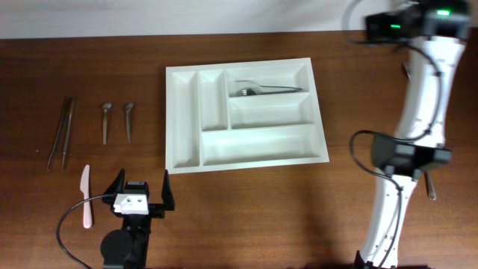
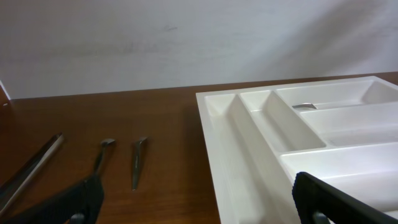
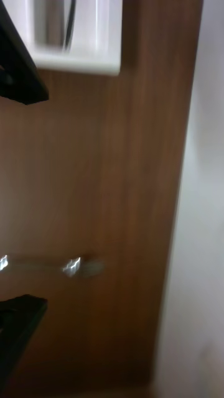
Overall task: Pack container
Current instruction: 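Withdraw the right gripper to the last fork on the right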
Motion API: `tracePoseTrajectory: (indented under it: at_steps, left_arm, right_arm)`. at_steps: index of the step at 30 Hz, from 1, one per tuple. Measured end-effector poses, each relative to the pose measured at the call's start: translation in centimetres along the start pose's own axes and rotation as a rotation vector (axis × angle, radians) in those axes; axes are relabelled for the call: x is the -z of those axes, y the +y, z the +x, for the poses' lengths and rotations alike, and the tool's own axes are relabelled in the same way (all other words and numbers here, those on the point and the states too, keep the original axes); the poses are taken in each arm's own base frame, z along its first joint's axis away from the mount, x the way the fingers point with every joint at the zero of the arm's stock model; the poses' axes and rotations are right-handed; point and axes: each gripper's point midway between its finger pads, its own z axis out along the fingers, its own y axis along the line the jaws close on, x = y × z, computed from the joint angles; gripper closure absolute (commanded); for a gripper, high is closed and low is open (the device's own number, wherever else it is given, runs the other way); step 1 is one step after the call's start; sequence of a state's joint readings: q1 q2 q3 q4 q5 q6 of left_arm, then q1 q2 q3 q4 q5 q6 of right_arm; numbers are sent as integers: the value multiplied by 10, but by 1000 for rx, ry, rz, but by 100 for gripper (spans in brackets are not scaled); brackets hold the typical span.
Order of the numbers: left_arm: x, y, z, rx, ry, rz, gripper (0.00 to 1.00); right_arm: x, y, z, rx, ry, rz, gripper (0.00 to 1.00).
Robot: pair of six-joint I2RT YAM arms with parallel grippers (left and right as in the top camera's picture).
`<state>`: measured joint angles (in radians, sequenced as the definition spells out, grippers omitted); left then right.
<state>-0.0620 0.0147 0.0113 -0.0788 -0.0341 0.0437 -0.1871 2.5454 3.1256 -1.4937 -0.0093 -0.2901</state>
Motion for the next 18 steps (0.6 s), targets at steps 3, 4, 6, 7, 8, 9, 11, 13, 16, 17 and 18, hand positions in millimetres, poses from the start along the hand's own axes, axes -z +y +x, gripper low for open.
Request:
tracePoseTrajectory:
  at_steps: [3, 4, 6, 7, 8, 9, 11, 13, 16, 17, 18]
  left_arm:
    - [0, 0, 0, 0, 0, 0, 1]
    - [0, 0, 0, 0, 0, 0, 1]
    - [0, 0, 0, 0, 0, 0, 1]
    - [0, 0, 0, 0, 0, 0, 1]
    - [0, 0, 0, 0, 0, 0, 1]
    - [0, 0, 0, 0, 0, 0, 1]
    - [0, 0, 0, 0, 0, 0, 1]
    - [0, 0, 0, 0, 0, -1, 1]
    - [0, 0, 0, 0, 0, -1, 1]
    - [0, 0, 0, 0, 0, -1, 1]
    - [0, 0, 0, 0, 0, -1, 1]
  right_arm:
    - [7, -47, 15, -76, 14, 63, 1]
    - [7, -60, 19, -96, 18, 79, 1]
    - [6, -82, 28, -138, 25, 106, 1]
    - [6, -92, 33, -156, 28, 114, 1]
    - [5, -102, 36, -173, 25, 122, 1]
    - [4, -113, 38, -191, 17, 131, 1]
    - [-1, -129, 41, -212, 4, 144, 1]
    - [-11, -145, 49, -236, 12, 156, 1]
    - [-36, -154, 72, -262, 74, 142, 2]
    - [-45, -154, 79, -265, 93, 128, 1]
    - [-54, -152, 84, -263, 106, 111, 1]
